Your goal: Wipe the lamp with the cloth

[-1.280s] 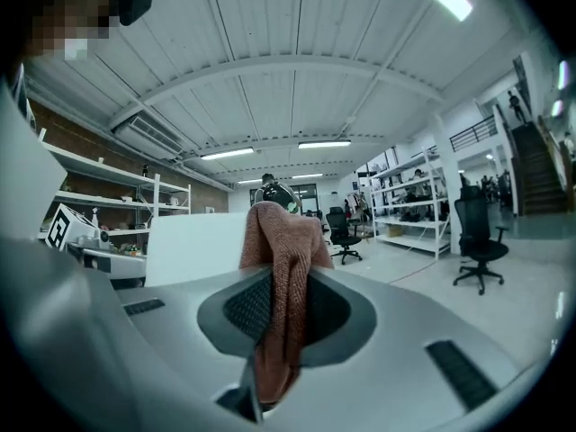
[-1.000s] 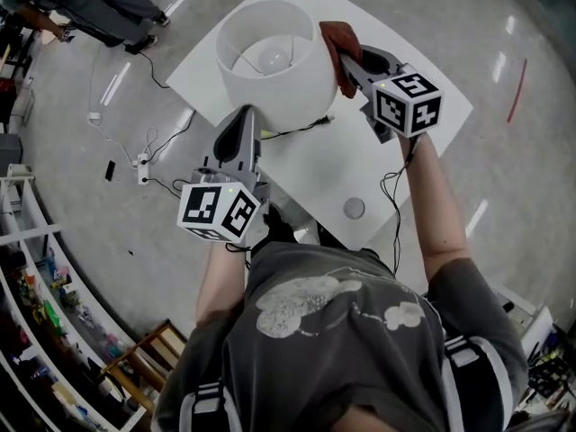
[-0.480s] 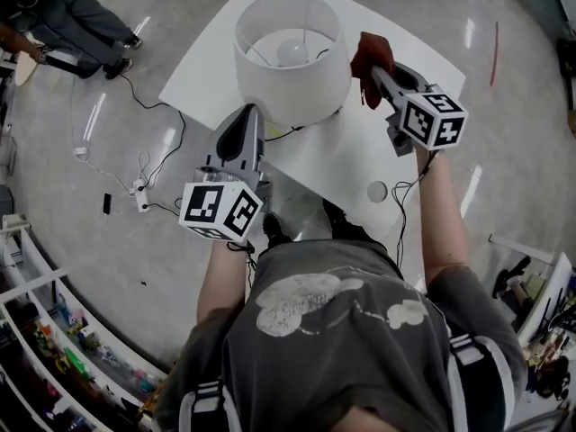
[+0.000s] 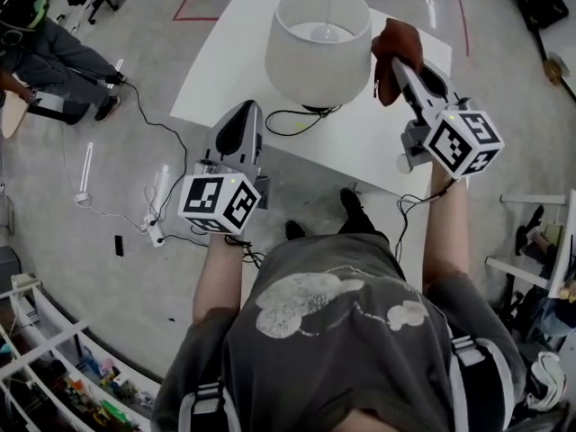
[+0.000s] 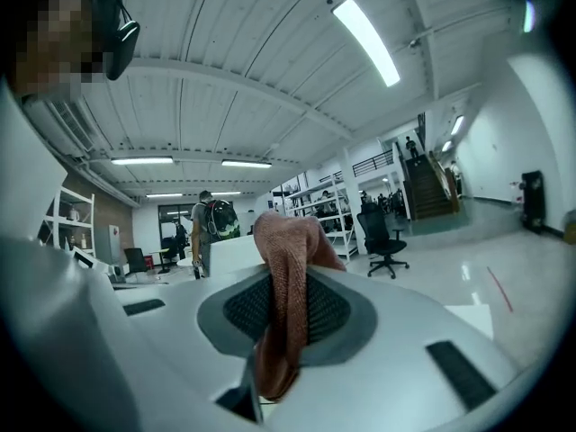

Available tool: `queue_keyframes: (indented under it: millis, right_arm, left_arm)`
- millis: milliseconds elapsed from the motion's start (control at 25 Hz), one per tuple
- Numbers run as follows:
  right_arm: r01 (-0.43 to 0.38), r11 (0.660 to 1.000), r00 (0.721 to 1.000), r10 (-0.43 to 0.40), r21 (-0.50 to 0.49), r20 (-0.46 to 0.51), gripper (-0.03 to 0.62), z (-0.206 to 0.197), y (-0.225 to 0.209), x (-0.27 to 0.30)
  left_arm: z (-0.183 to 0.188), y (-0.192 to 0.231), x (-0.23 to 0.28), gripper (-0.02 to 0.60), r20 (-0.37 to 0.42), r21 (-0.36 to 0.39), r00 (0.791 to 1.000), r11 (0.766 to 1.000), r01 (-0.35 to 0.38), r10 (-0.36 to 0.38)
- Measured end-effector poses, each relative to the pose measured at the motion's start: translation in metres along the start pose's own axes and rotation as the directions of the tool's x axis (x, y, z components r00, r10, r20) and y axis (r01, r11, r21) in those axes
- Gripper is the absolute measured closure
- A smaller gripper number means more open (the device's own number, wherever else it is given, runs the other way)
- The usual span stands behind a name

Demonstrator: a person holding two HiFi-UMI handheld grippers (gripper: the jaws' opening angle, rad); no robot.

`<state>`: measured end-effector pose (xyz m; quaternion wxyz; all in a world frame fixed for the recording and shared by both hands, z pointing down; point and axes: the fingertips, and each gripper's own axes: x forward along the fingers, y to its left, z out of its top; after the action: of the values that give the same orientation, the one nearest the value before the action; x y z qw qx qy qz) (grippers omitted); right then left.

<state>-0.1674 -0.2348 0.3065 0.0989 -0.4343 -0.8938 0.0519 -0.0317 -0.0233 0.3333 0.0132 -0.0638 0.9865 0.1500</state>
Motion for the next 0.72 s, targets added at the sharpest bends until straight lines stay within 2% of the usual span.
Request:
queue_keyframes:
  millis: [240, 480, 720]
  right_arm:
    - [-0.06, 0.998, 0.996, 0.06, -0.008, 0.07, 0.536, 0.011, 0.078, -0.006]
    - [-0.065, 0.994, 0.998, 0.065, -0.086, -0.002, 0.536, -0.002, 0.107, 0.023]
    - [-0.087, 0.987, 0.994, 0.077, -0.137, -0.075, 0.536, -0.04, 0.123, 0.032]
  left_arm:
    - [0.004, 0.007, -0.012, 0.574, -0.014, 0.003, 0.998, 0.998, 0.064, -0.064]
    - [0.002, 0.005, -0.011, 0.575, -0.026, -0.011, 0.997, 0.998, 0.067, -0.068]
    - [-0.008, 0.012, -0.005, 0.574, -0.054, -0.01, 0.997, 0.999, 0.048, -0.048]
